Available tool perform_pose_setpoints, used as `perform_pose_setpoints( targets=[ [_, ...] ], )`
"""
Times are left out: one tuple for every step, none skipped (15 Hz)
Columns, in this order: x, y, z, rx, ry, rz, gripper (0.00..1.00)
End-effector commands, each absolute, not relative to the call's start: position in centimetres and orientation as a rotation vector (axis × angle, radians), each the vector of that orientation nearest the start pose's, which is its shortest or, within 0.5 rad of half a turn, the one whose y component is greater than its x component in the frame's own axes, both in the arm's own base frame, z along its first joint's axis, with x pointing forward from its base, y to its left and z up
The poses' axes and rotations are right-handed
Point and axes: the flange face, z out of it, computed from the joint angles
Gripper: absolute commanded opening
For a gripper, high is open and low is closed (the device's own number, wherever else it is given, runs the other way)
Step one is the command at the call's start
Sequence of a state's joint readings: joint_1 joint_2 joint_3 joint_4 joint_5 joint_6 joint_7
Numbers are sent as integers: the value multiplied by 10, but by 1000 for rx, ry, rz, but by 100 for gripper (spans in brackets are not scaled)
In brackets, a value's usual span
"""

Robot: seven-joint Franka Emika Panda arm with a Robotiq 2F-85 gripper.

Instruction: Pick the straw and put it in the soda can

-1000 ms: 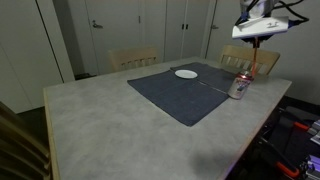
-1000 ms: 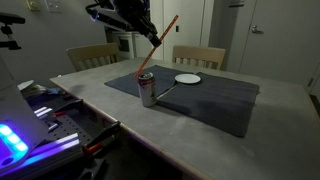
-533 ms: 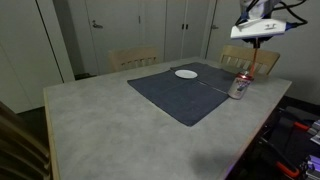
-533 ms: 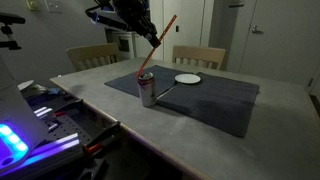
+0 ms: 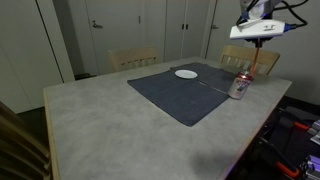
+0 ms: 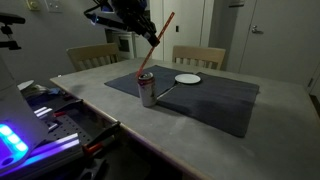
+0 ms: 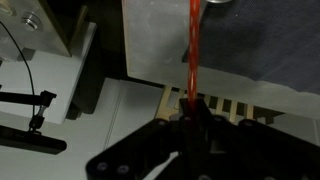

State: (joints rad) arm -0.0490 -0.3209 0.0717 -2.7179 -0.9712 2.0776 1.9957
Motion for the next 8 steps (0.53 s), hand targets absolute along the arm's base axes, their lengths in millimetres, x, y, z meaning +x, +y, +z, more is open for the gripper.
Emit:
perform_pose_setpoints(
  targets=[
    [365, -33, 322, 1851, -1492, 655, 2],
    [367, -33, 323, 1851, -1493, 656, 2],
    [369, -34, 325, 1849, -1495, 660, 2],
    [372, -36, 326, 1846, -1495, 663, 2],
    [374, -37, 329, 1844, -1495, 668, 2],
    [377, -37, 331, 1839, -1498, 674, 2],
    [379, -38, 332, 1835, -1501, 680, 2],
    [381, -37, 333, 1833, -1505, 685, 2]
  ],
)
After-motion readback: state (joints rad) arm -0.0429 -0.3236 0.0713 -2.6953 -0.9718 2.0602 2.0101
